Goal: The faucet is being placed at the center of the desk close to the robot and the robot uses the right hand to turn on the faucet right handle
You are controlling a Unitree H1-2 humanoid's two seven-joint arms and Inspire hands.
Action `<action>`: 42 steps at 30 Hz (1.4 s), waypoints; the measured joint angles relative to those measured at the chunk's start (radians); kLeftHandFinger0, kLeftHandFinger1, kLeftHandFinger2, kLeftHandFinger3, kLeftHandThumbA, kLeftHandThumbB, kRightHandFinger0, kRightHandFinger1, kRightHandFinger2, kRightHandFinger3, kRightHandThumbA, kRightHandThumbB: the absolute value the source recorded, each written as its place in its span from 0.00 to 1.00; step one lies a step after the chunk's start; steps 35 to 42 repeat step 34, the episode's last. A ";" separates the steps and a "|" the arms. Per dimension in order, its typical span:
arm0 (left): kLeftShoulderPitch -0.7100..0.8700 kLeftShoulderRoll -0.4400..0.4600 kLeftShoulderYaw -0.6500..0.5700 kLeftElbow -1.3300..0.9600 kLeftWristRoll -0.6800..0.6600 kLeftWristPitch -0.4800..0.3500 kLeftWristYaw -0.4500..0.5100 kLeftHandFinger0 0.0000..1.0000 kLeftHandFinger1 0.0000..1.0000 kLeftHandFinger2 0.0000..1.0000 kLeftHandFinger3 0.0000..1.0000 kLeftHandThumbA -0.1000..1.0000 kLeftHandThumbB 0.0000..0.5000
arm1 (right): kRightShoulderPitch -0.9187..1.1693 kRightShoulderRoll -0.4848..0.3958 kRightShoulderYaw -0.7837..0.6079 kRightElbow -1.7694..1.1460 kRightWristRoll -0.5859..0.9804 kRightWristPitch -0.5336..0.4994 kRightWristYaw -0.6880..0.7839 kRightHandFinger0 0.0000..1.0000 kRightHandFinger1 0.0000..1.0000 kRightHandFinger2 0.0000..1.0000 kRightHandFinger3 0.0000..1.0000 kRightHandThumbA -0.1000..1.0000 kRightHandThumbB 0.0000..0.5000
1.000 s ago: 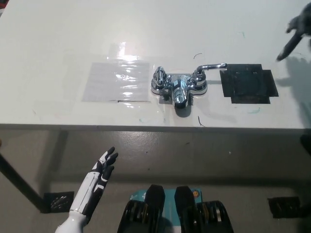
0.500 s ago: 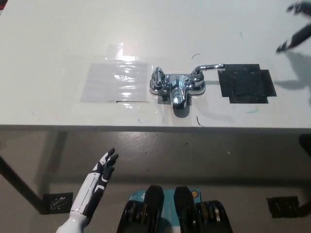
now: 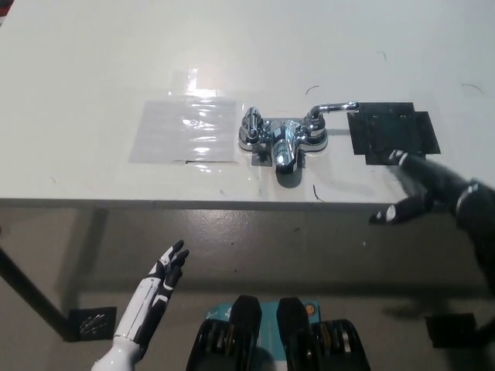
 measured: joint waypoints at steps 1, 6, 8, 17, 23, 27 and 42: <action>-0.006 0.000 0.000 0.004 0.000 0.000 0.000 1.00 1.00 1.00 1.00 1.00 0.23 | 0.031 0.010 -0.010 -0.038 0.003 -0.004 -0.010 1.00 1.00 1.00 1.00 1.00 0.46; -0.032 0.000 0.000 0.020 0.000 0.004 0.000 1.00 1.00 1.00 1.00 1.00 0.23 | 0.177 0.044 -0.059 -0.205 0.038 -0.031 -0.046 1.00 1.00 1.00 1.00 1.00 0.33; -0.042 0.000 0.001 0.023 0.000 0.005 0.000 1.00 1.00 1.00 1.00 1.00 0.22 | 0.225 0.053 -0.074 -0.264 0.052 -0.041 -0.056 1.00 1.00 1.00 1.00 1.00 0.31; -0.096 0.001 0.002 0.030 0.000 0.007 0.000 1.00 1.00 1.00 1.00 1.00 0.18 | 0.426 0.120 -0.167 -0.553 0.132 -0.114 -0.125 1.00 1.00 1.00 1.00 0.98 0.33; -0.127 0.001 0.004 0.030 -0.001 0.008 0.000 1.00 1.00 1.00 1.00 1.00 0.21 | 0.542 0.203 -0.206 -0.672 0.197 -0.204 -0.181 1.00 1.00 1.00 1.00 0.89 0.36; -0.138 0.001 0.005 0.030 -0.002 0.009 0.000 1.00 1.00 1.00 1.00 1.00 0.18 | 0.586 0.265 -0.237 -0.652 0.246 -0.271 -0.214 1.00 1.00 1.00 1.00 0.85 0.26; -0.140 0.003 0.008 0.025 -0.013 0.008 -0.001 1.00 1.00 1.00 1.00 1.00 0.17 | 0.590 0.363 -0.315 -0.501 0.338 -0.370 -0.277 1.00 1.00 1.00 1.00 0.77 0.12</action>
